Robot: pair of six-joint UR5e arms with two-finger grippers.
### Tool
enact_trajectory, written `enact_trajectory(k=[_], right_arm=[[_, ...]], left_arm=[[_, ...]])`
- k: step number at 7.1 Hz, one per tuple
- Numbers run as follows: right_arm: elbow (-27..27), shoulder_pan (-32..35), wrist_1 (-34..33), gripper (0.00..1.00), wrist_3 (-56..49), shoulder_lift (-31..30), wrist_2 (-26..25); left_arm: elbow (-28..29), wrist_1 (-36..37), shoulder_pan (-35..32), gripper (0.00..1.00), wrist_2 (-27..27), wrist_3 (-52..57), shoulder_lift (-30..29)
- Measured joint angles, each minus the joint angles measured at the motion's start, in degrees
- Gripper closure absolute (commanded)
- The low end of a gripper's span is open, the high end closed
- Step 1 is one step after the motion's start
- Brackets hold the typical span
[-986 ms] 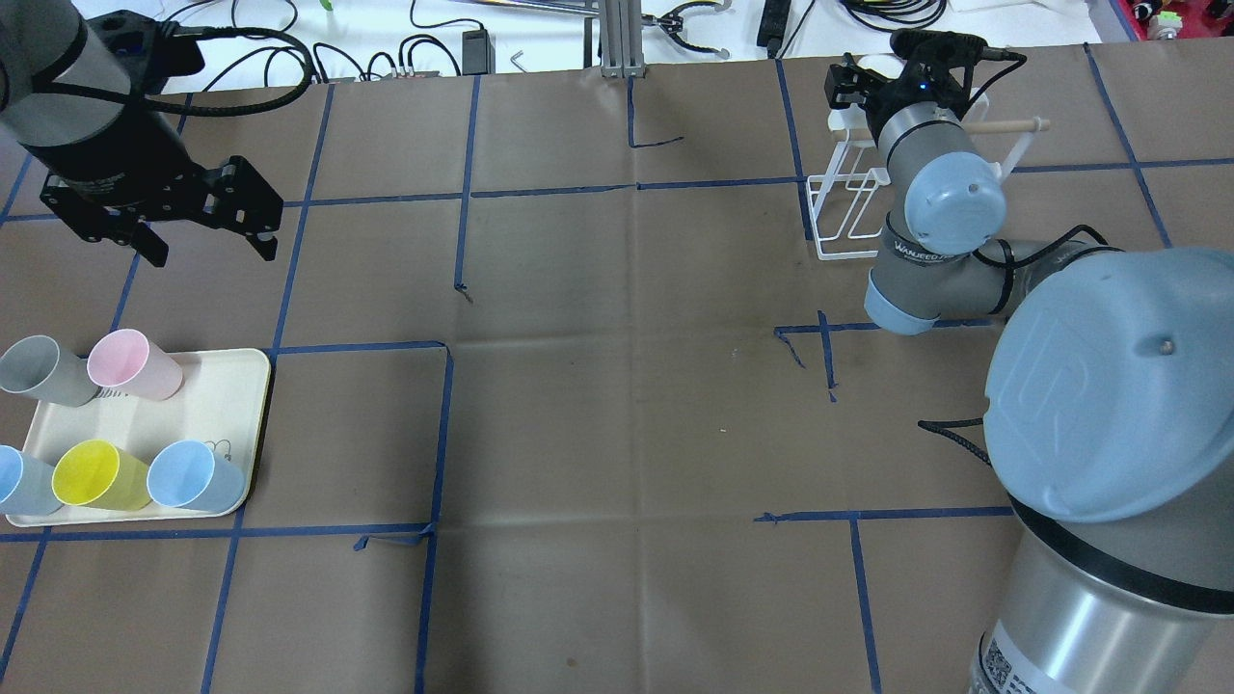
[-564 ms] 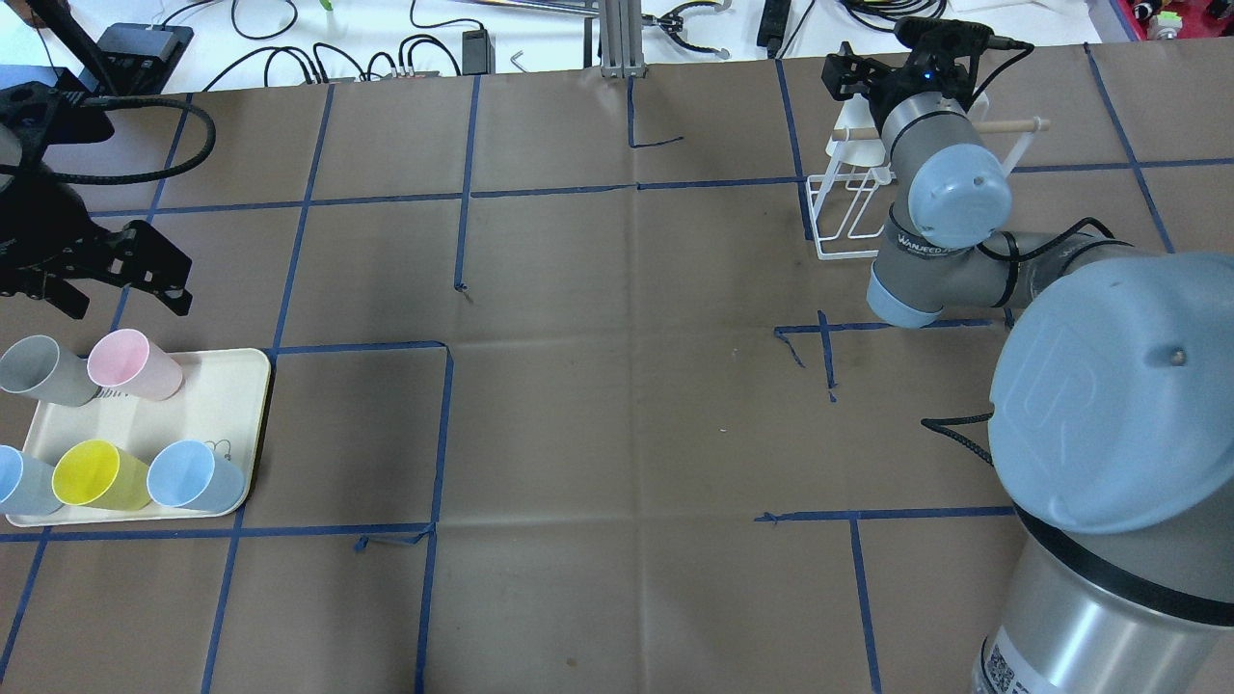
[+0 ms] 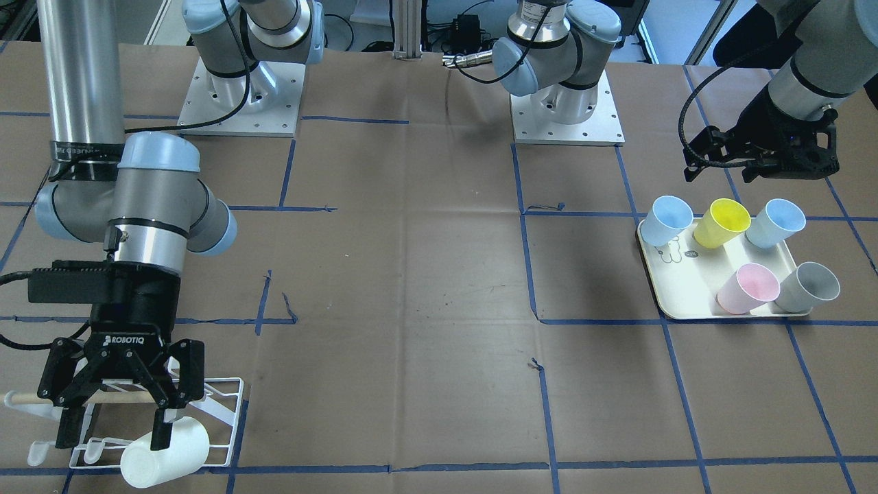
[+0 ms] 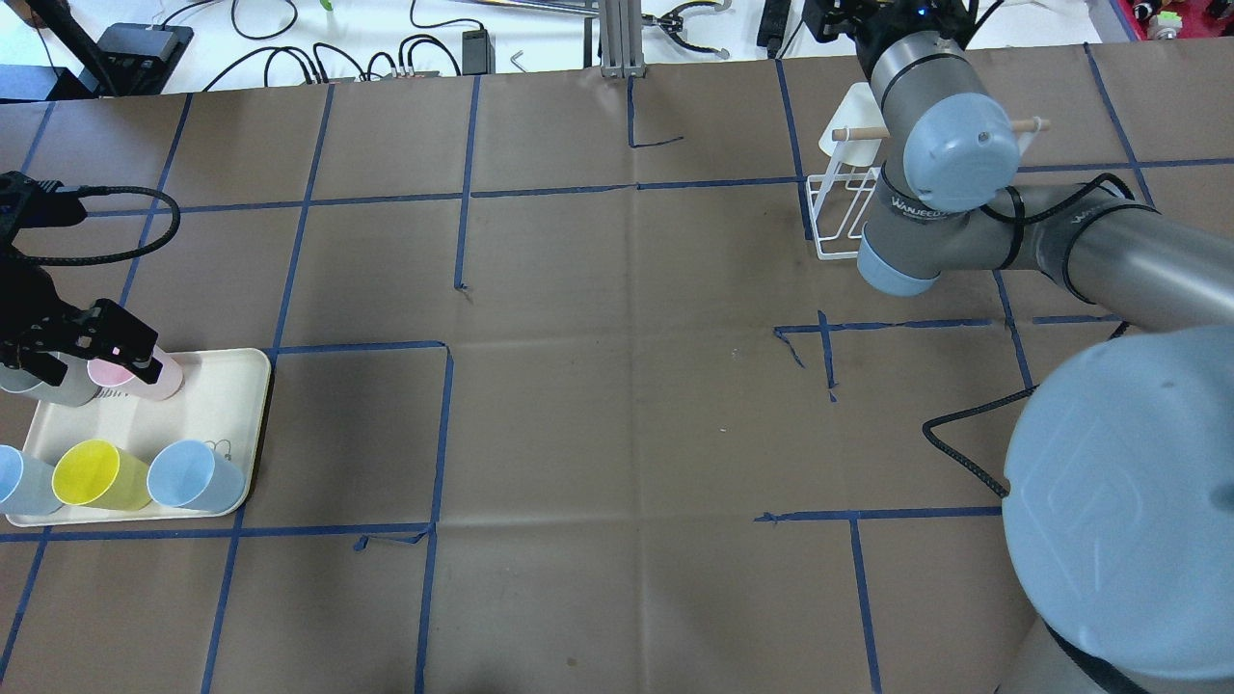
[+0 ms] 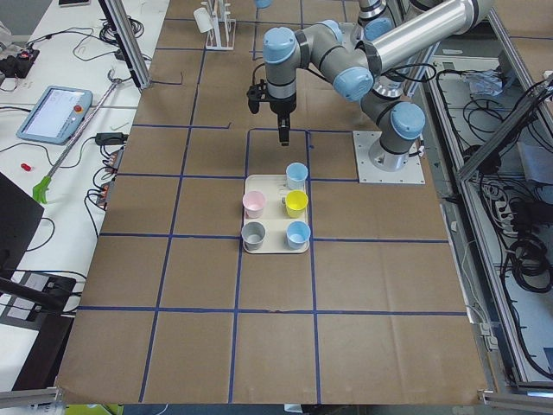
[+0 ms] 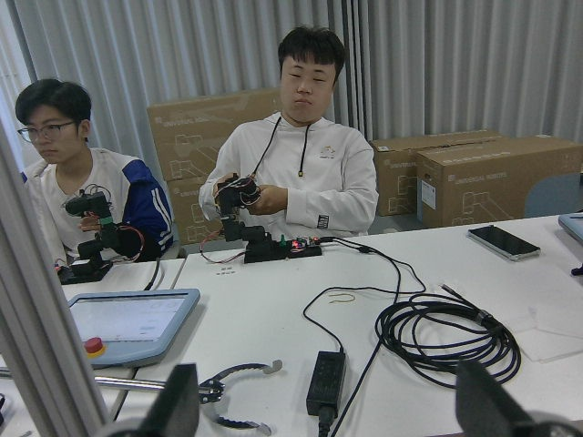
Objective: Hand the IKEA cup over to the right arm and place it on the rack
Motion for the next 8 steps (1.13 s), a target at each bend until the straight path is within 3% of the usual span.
enact_trajectory(k=[4,8], right_arm=[[1.0,5.3,11.8,0.00,15.1,-11.1,0.1],[4.0,9.4,8.5,0.00,31.5,-12.4,0.4]], left_arm=[[-9.4,9.5,1.6,0.01,-0.5,1.6,1.3],[-18.7,21.3,1.6,0.01,-2.3,1.7,-0.9]])
